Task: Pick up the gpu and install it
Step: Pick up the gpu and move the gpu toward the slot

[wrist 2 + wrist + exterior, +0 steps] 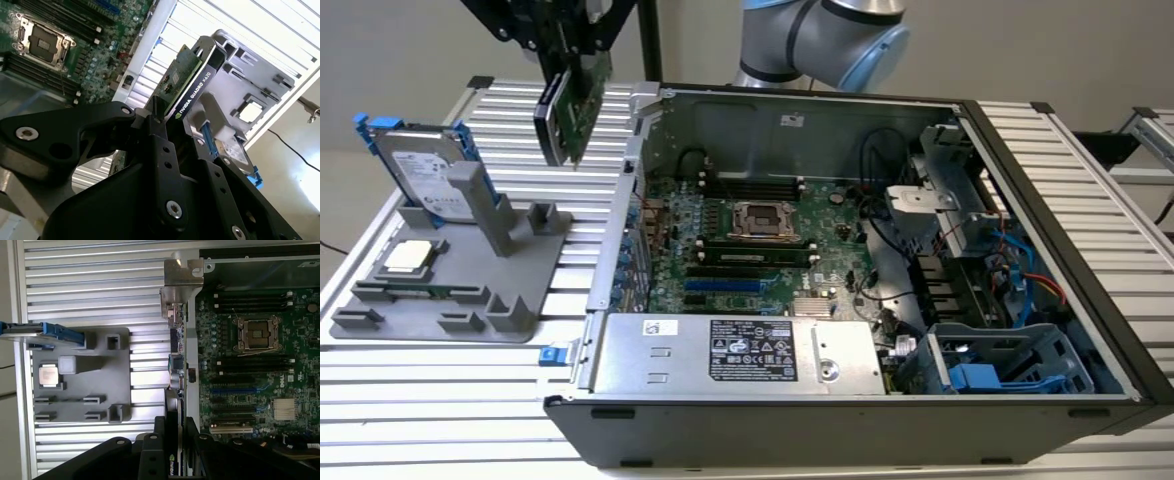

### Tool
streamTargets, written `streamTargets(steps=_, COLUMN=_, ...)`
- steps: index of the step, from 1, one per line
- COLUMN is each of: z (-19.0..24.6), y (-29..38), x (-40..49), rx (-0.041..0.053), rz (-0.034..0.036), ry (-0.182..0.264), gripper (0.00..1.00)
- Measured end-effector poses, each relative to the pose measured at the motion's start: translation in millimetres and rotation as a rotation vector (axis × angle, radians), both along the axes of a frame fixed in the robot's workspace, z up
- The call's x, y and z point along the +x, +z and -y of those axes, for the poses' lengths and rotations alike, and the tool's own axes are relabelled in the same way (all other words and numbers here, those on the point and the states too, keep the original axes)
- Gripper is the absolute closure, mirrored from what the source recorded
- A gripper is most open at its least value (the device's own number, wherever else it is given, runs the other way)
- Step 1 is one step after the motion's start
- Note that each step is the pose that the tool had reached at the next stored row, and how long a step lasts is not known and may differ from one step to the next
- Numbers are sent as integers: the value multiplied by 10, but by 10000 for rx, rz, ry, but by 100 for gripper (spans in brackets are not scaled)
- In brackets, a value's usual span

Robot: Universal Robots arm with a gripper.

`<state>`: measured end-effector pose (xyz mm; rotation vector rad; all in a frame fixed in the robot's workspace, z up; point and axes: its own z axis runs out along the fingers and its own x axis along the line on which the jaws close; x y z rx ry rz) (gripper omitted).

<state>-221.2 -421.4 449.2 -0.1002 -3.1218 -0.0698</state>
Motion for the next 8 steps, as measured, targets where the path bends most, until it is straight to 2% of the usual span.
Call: streamTargets(steps=8, z=0, y=0, x=36, rx=1, rz=-4, ry=0, gripper=100)
